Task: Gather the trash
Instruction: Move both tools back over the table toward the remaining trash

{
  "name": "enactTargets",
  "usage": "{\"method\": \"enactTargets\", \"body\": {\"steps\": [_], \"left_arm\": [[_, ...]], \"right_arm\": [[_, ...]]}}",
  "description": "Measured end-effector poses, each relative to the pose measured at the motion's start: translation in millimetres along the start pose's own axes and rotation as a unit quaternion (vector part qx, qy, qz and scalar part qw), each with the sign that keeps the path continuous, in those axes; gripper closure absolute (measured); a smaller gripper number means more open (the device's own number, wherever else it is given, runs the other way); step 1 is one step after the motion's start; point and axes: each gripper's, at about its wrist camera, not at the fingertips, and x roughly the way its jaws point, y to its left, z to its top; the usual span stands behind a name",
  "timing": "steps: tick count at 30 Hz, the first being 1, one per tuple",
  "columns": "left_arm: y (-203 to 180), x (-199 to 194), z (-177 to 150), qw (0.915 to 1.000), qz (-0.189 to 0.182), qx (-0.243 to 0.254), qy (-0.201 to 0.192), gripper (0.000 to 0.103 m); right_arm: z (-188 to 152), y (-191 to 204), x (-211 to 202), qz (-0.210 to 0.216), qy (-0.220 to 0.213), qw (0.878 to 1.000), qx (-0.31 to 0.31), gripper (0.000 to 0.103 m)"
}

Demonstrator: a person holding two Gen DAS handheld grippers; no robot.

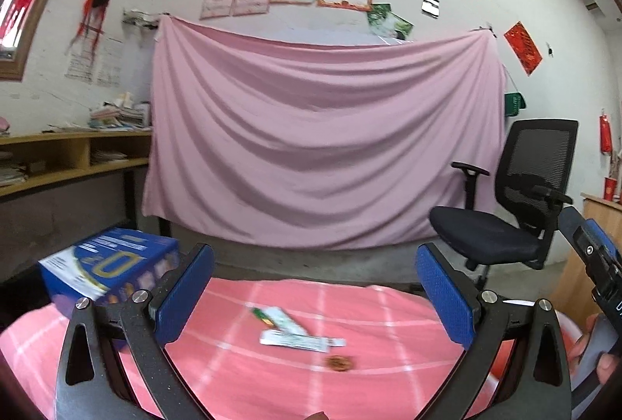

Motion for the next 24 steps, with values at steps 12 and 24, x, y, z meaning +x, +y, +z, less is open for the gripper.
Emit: {"method": "enactTargets", "body": {"steps": [12,24], "left_arm": [[66.0,12.2,-29.6,0.997,0.036,0.021,0.066,0.002],[129.0,39.9,-52.8,0.9791,0.08,-0.045,0.182,0.003]], "right_arm": [[-39.1,60.7,49.1,0.055,0.097,0.991,-0.075,0.0],[-90.5,81.5,105.3,0.117,0.261,0.953,-0.095,0.0]]}}
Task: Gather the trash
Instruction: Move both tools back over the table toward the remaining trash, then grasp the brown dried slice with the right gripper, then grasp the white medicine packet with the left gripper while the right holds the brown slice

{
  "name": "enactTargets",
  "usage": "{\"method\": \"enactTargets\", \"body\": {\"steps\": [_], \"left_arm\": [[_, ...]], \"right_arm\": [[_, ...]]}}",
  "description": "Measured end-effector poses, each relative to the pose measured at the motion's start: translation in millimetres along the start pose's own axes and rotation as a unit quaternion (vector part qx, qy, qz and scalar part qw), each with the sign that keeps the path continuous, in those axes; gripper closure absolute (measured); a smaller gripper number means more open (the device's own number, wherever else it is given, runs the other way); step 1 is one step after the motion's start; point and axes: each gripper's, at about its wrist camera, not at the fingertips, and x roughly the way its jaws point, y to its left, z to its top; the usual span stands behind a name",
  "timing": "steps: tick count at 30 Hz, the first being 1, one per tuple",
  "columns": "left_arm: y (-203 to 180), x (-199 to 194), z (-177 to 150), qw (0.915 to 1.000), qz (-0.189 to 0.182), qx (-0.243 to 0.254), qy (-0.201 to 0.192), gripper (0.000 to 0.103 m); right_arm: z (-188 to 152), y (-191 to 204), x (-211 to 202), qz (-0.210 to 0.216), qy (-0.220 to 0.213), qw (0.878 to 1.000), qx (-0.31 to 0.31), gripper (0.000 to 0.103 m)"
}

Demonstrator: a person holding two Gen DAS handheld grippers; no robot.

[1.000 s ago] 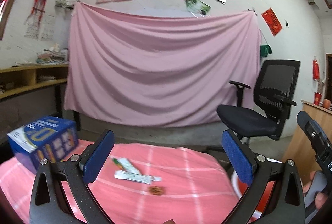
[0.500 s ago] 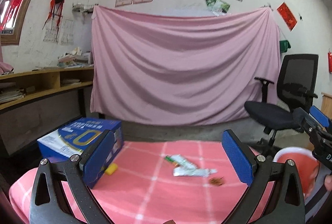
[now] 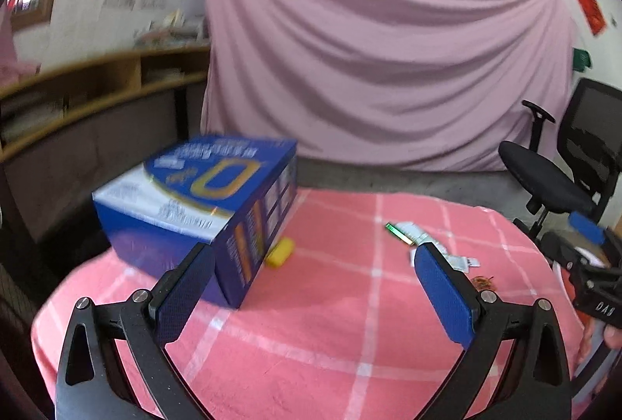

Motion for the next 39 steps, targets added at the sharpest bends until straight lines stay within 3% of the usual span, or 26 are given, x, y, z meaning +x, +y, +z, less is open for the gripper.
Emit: {"method": "enactTargets", "body": {"steps": [2,6,7,14,19,23,27,33,39], "left_arm": [[4.5,6.3,-1.1,0.9997,-0.002,-0.014,0.019,0.003],[1.4,12.3,-2.5,0.999,-0.013,-0.006,0.042,0.008],[-1.3,13.8,-1.5,0.9989,-0.015,-0.001,0.046,0.01],[-21.9,44.0,-1.1,0.9908,-0.057,0.035,0.117,0.04],[-34.3,64.9,1.9,0.9824,-0.079,0.047,0.163,0.045],[-47.9,77.6,4.9,0.9763,-0.096,0.062,0.184,0.045],[-65.5,90.0,9.4,0.9704,-0.112,0.094,0.192,0.045],[-95.9,119.9,18.1,0.9552,-0.155,0.164,0.192,0.045],[-110.9,144.5,15.9,0.9357,-0.197,0.198,0.216,0.045]], "right_arm": [[-2.3,0.2,10.5,0.017,0.033,0.999,0.006,0.001],[-7.2,-1.3,31.1,0.045,0.097,0.994,0.014,0.017],[-7.8,-0.8,35.7,0.05,0.109,0.993,0.015,0.022],[-16.6,9.3,66.5,0.079,0.194,0.978,0.007,0.034],[-24.1,10.9,83.4,0.092,0.238,0.967,0.01,0.052],[-24.2,-0.4,82.1,0.101,0.236,0.966,0.037,0.052],[-23.4,-18.3,74.8,0.08,0.229,0.969,0.052,0.052],[-23.3,-47.7,64.9,0.066,0.218,0.97,0.082,0.052],[-24.7,-62.3,63.9,0.061,0.217,0.969,0.1,0.052]]}}
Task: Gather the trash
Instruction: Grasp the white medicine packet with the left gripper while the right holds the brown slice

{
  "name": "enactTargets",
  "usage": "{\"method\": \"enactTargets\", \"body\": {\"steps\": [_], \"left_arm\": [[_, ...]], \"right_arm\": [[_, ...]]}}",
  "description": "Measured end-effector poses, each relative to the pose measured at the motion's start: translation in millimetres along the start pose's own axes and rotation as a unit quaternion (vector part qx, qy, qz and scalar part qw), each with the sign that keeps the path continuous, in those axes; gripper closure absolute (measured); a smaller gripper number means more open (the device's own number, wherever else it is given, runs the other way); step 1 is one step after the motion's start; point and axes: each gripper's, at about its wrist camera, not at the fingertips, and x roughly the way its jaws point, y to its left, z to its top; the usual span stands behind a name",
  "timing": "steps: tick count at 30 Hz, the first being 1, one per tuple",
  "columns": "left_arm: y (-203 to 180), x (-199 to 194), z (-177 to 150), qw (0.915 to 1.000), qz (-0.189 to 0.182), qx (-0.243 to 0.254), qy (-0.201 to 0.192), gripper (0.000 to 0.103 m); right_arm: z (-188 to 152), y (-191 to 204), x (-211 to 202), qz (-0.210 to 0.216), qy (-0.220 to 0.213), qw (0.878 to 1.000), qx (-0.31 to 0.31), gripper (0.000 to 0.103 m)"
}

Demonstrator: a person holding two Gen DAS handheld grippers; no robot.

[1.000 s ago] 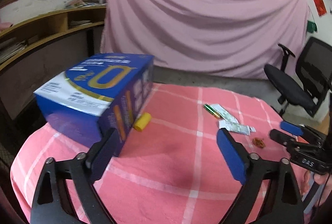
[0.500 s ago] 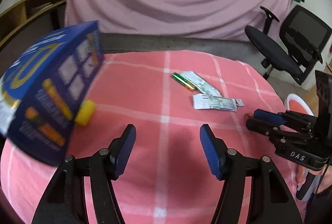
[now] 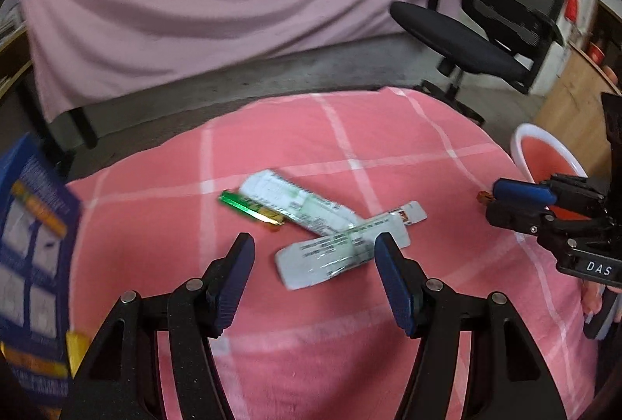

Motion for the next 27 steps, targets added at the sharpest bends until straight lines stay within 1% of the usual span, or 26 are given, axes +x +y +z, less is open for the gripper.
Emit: {"method": "enactTargets", "body": {"steps": [3,6,11,12,14,18,20,23,25,27], "left_arm": [[-4.2,8.1,2.8,0.9996,-0.011,0.024,0.013,0.045],[-7.4,9.7,1.7,0.9986,-0.024,0.044,0.018,0.045],[-18.9,11.9,-0.2,0.9961,-0.011,0.084,0.025,0.046],[-21.2,11.8,-0.8,0.9955,-0.01,0.091,0.026,0.048],[-25.0,10.2,-3.3,0.9942,-0.012,0.103,0.029,0.056],[-32.2,11.9,-4.5,0.9923,-0.005,0.119,0.036,0.059],[-38.2,14.1,-4.0,0.9913,-0.01,0.125,0.04,0.067],[-47.0,15.5,-4.5,0.9895,-0.005,0.137,0.046,0.075],[-52.4,17.1,-3.3,0.9881,-0.002,0.145,0.051,0.078],[-55.8,17.4,-2.7,0.9879,-0.002,0.144,0.056,0.079]], "right_arm": [[0.3,-3.3,3.6,0.009,0.009,1.0,0.006,0.052],[0.6,-4.8,2.7,0.013,0.006,1.0,0.013,0.052],[-0.6,-5.1,1.7,0.01,0.003,1.0,0.016,0.052],[-1.1,-5.8,1.5,0.009,0.003,1.0,0.017,0.052],[-2.5,-8.4,-1.1,0.007,0.001,1.0,0.018,0.052],[-6.1,-10.0,-5.4,0.006,0.0,1.0,0.016,0.052],[-8.2,-9.7,-7.4,0.005,-0.001,1.0,0.014,0.051],[-10.9,-12.2,-9.2,0.003,-0.001,1.0,0.016,0.051],[-12.3,-15.2,-10.2,0.003,0.0,1.0,0.021,0.051],[-13.7,-18.2,-11.5,-0.001,0.0,1.0,0.024,0.052]]}}
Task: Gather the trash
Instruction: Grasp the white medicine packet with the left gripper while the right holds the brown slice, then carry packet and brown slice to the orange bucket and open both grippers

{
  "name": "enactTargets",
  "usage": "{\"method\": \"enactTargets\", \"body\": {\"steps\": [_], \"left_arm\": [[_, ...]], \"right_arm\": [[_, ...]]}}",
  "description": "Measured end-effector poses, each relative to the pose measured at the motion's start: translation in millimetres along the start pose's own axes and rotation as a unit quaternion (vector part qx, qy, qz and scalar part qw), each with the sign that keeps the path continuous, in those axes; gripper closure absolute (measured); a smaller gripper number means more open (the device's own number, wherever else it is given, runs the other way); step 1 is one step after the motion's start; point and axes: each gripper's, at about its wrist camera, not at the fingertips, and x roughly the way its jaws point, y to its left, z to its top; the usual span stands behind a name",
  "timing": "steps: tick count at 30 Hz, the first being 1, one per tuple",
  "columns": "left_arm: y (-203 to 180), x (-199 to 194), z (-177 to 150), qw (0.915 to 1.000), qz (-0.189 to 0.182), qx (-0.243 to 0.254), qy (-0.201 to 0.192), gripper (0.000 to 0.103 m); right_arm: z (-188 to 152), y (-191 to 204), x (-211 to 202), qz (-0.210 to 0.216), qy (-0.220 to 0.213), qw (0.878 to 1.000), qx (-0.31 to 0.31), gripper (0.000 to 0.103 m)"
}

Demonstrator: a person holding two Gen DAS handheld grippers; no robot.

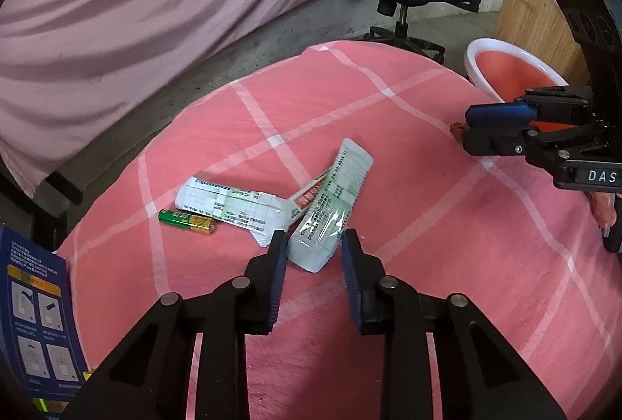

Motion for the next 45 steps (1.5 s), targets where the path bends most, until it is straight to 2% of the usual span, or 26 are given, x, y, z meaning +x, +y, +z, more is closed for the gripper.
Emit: {"method": "enactTargets", "body": {"steps": [4,9,15,19,22,25,28,31,33,37,40,42,45], "left_arm": [[3.7,-1.3,0.4,0.9997,-0.01,-0.02,-0.006,0.078],[10.7,4.3,4.8,0.9983,-0.016,-0.051,-0.022,0.069],[1.8,7.3,15.5,0.9994,-0.01,-0.031,-0.013,0.069],[-1.2,7.2,16.8,0.9991,-0.016,-0.038,-0.005,0.081],[-8.9,4.0,13.0,0.9994,-0.003,-0.036,-0.005,0.083],[-11.4,-0.1,8.4,0.9981,0.0,-0.061,-0.009,0.083],[-17.3,-10.8,1.4,0.995,-0.003,-0.096,-0.026,0.083],[-31.9,-30.1,-7.0,0.9906,0.013,-0.117,-0.069,0.083],[-41.0,-41.4,-11.4,0.9868,0.018,-0.128,-0.097,0.083],[-62.4,-67.3,-15.2,0.9759,0.02,-0.142,-0.164,0.083],[-81.2,-90.8,-9.3,0.9653,0.023,-0.137,-0.221,0.083],[-94.4,-106.6,-2.4,0.9569,0.029,-0.13,-0.258,0.083],[-113.5,-127.6,6.6,0.9431,0.042,-0.113,-0.31,0.083]], "right_arm": [[-3.3,0.5,-3.3,-0.012,-0.003,1.0,-0.005,0.052],[-4.0,-1.2,-1.7,-0.01,-0.002,1.0,-0.004,0.052],[-4.4,-2.2,-0.4,-0.007,0.0,1.0,-0.001,0.051],[-4.2,-2.5,-0.4,-0.006,0.0,1.0,0.0,0.051],[-4.9,-2.1,-1.1,-0.007,0.0,1.0,0.001,0.051],[-6.1,-2.2,-2.6,-0.01,-0.003,1.0,0.002,0.052],[-8.2,-3.2,-6.2,-0.009,-0.009,1.0,0.004,0.052],[-11.3,-4.1,-12.9,-0.011,-0.021,1.0,0.007,0.052],[-13.9,-4.1,-24.4,-0.015,-0.049,0.999,0.007,0.052],[-23.5,-0.8,-63.1,-0.039,-0.141,0.989,0.007,0.052],[-34.1,6.0,-104.3,-0.067,-0.237,0.969,-0.004,0.052],[-41.2,9.4,-129.7,-0.082,-0.297,0.951,-0.016,0.052],[-48.6,6.7,-156.0,-0.102,-0.356,0.929,-0.009,0.052]]}}
